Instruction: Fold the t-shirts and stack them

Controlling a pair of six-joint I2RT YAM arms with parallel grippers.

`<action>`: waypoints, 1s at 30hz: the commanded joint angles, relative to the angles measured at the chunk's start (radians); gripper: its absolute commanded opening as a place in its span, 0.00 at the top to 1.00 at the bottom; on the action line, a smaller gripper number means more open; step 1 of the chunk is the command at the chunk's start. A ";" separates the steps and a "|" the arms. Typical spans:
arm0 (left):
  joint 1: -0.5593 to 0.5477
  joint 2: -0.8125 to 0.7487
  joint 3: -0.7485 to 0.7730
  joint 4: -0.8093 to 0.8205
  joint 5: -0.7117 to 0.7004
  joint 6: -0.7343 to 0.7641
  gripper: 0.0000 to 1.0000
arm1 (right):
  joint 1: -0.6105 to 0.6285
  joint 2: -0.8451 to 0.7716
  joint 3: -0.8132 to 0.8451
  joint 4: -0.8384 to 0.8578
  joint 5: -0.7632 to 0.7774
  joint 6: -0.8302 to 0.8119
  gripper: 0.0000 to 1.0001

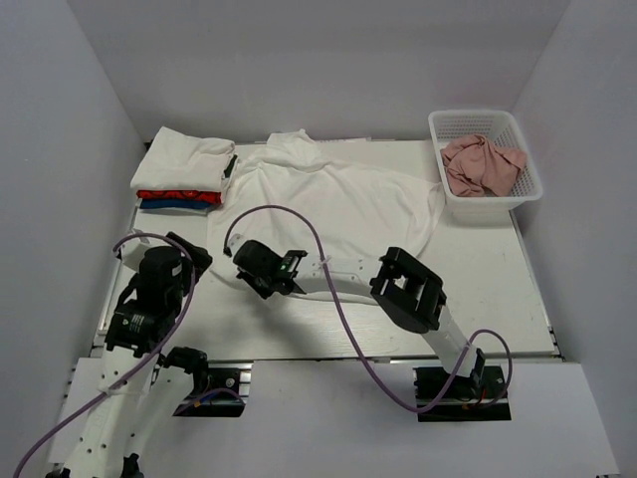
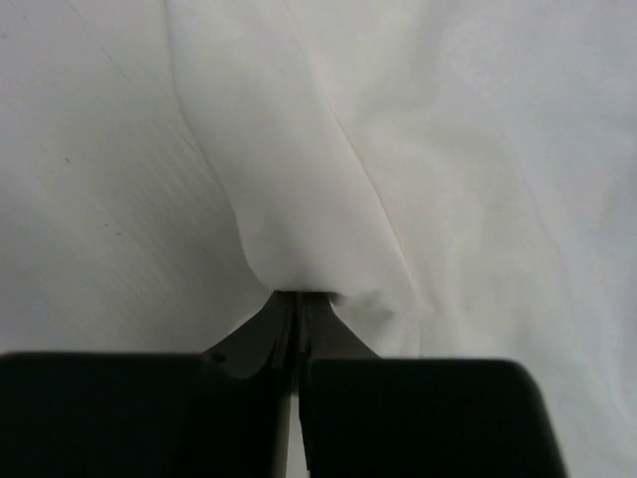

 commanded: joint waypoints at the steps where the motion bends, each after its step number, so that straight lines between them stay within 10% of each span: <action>1: -0.003 0.059 0.022 0.035 0.023 0.012 0.00 | -0.030 -0.125 -0.003 0.016 0.011 0.053 1.00; 15: -0.003 0.404 0.050 0.287 0.210 0.184 0.00 | -0.424 0.054 0.296 -0.159 -0.585 0.148 0.99; 23: -0.015 0.682 0.192 0.328 0.355 0.328 0.00 | -0.574 0.206 0.527 -0.150 -0.589 0.186 0.46; 26: -0.024 0.736 0.164 0.417 0.541 0.372 0.00 | -0.593 0.124 0.470 -0.132 -0.617 0.107 0.10; 30: -0.052 0.809 0.112 0.515 0.733 0.376 0.00 | -0.596 -0.161 0.231 -0.060 -0.471 0.077 0.10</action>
